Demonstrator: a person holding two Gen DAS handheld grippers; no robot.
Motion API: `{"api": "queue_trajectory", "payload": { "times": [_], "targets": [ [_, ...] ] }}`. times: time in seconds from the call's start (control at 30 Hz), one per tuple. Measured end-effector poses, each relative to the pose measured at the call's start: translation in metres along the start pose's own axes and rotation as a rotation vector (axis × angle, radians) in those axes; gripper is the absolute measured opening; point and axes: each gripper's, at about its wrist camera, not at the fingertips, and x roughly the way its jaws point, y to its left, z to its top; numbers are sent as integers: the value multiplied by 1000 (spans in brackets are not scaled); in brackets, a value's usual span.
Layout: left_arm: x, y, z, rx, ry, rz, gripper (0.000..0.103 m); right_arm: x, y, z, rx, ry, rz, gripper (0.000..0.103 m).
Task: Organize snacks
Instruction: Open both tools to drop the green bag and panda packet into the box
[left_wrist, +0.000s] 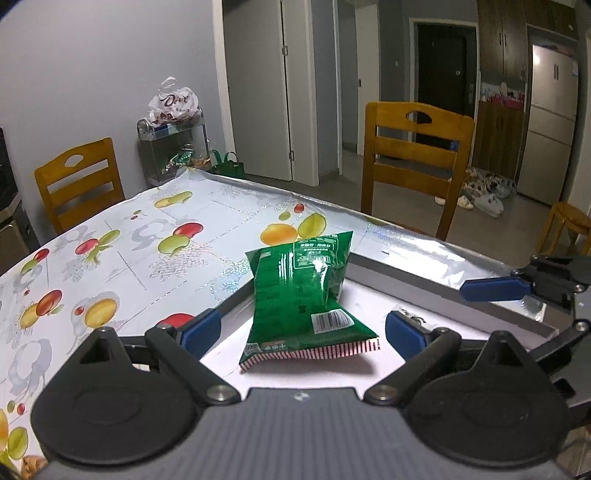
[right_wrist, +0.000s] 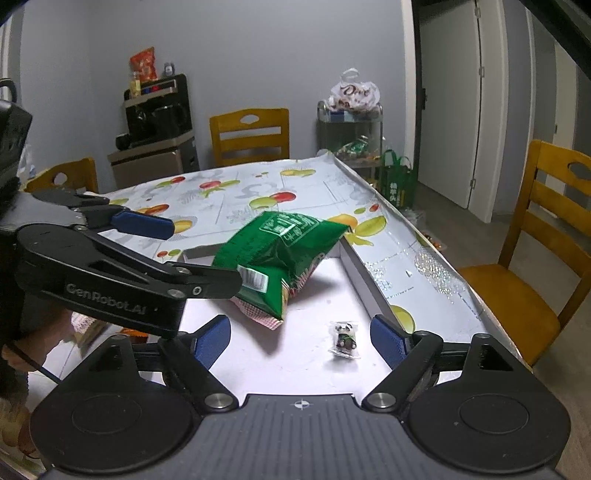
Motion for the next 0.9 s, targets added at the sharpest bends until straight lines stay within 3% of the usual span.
{"api": "queue_trajectory", "payload": {
  "times": [0.27, 0.53, 0.9],
  "targets": [
    [-49, 17, -15, -42, -58, 51, 99, -10, 26, 3, -24, -15, 45, 91],
    [-106, 52, -48, -106, -89, 156, 100, -10, 56, 6, -25, -20, 112, 93],
    [-154, 109, -110, -263, -54, 277, 101, 1, 102, 6, -67, 13, 176, 94]
  ]
}}
